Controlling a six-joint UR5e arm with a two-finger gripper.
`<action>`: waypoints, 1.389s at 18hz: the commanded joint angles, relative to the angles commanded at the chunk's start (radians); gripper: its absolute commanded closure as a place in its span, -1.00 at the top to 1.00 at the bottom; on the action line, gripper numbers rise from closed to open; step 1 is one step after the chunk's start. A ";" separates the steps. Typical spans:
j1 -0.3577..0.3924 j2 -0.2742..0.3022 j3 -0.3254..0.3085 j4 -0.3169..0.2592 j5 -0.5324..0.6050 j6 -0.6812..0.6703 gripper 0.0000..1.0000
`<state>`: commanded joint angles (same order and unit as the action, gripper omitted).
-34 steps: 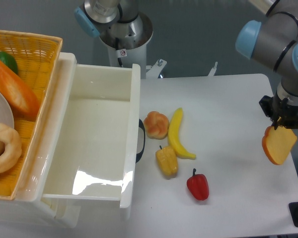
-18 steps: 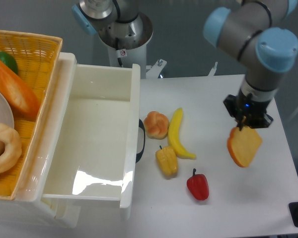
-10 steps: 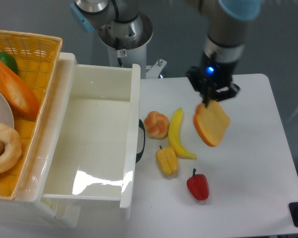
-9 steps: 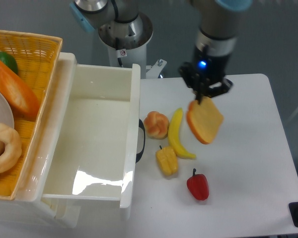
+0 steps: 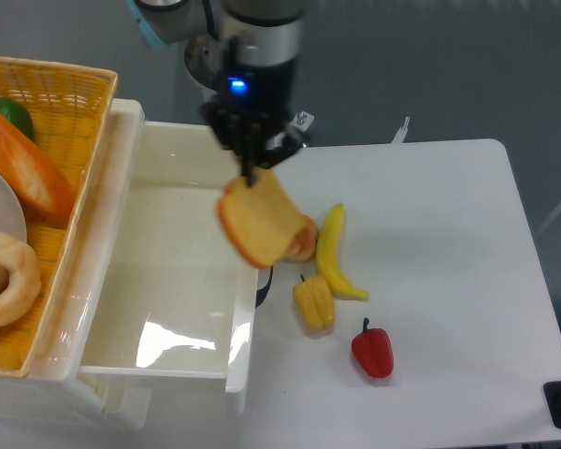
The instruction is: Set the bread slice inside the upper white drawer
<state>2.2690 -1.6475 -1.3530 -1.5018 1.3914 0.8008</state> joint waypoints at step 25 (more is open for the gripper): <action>0.193 -0.018 -0.054 0.077 0.084 0.076 1.00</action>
<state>2.4618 -1.6659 -1.4066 -1.4251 1.4755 0.8771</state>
